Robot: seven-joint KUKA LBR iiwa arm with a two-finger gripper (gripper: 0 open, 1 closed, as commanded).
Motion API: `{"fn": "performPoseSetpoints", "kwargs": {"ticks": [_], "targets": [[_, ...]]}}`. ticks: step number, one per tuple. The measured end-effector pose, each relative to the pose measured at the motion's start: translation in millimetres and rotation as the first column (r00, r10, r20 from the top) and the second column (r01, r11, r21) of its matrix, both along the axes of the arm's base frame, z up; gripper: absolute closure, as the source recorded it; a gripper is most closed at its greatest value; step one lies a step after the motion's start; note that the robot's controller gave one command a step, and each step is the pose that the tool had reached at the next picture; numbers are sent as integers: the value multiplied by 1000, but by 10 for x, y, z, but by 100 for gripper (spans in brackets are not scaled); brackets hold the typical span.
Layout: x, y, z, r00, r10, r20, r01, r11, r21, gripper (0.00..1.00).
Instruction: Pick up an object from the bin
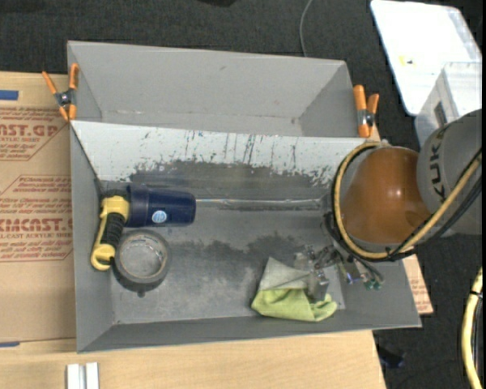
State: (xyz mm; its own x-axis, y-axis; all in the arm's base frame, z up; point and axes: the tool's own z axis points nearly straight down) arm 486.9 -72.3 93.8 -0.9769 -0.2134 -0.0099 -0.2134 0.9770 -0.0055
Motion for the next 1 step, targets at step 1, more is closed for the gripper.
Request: {"fn": "performPoseSetpoints", "kwargs": {"ticks": [1], "targets": [[11,202,-202,996,-86,5,86,996,2,100]]}}
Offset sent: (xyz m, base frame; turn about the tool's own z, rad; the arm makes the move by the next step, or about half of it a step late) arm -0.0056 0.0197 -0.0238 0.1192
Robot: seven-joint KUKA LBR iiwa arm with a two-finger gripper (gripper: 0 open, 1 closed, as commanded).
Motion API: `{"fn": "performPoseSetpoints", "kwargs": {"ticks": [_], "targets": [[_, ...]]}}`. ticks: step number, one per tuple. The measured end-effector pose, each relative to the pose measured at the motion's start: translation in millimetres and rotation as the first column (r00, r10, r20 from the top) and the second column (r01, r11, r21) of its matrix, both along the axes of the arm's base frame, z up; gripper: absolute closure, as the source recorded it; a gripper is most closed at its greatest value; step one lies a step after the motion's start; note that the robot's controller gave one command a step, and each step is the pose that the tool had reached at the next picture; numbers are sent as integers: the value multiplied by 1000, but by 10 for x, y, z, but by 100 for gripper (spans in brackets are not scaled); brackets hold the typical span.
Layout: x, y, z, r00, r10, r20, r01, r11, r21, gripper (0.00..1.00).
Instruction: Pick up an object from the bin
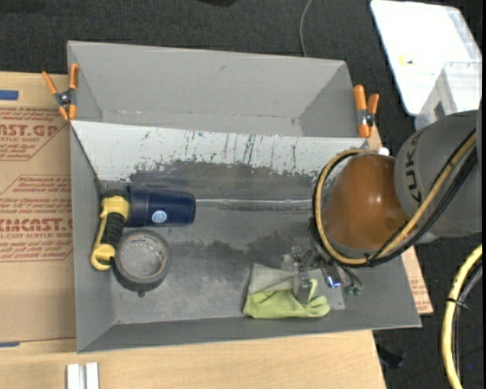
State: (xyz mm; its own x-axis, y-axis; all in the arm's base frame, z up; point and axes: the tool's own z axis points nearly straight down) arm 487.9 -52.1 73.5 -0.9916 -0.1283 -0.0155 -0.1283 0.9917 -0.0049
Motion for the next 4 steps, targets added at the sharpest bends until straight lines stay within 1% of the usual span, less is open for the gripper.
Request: {"fn": "performPoseSetpoints", "kwargs": {"ticks": [1,2,3,4], "targets": [[-57,-3,-33,999,-34,1,34,999,-1,100],[-55,70,-35,999,-50,3,50,999,0,100],[23,60,-36,1000,-16,0,16,1000,-1,100],[40,53,796,999,-37,-3,37,999,0,100]]}}
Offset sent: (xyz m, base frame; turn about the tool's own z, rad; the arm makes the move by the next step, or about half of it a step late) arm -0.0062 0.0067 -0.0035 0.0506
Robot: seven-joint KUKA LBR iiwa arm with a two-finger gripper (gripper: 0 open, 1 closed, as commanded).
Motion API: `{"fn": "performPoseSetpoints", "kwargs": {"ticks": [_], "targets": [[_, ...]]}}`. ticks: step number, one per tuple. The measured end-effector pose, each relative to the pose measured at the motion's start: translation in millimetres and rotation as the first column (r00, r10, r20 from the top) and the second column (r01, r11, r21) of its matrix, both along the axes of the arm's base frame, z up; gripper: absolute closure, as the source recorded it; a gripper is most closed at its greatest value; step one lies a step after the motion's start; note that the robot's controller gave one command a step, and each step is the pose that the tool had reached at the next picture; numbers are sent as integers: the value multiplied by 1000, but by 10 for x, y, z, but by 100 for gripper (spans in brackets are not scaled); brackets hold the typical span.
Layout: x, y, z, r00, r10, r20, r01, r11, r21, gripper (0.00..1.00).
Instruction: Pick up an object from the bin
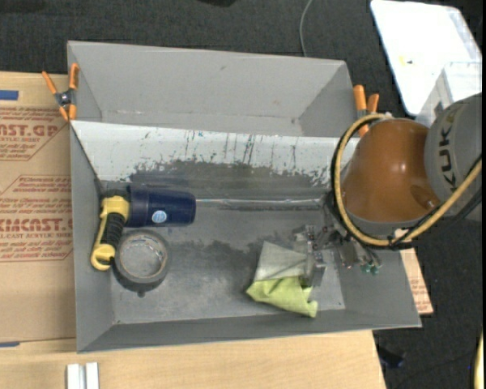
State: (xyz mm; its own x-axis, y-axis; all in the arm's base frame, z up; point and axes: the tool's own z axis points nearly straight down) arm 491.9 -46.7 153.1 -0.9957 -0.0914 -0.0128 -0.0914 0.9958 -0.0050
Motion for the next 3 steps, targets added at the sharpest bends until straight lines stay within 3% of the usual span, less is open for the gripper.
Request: {"fn": "performPoseSetpoints", "kwargs": {"ticks": [1,2,3], "targets": [[-39,9,-312,997,-72,6,72,997,2,100],[-28,15,62,997,-75,-5,75,997,2,100],[-108,264,348,997,-79,-6,79,997,5,100]]}}
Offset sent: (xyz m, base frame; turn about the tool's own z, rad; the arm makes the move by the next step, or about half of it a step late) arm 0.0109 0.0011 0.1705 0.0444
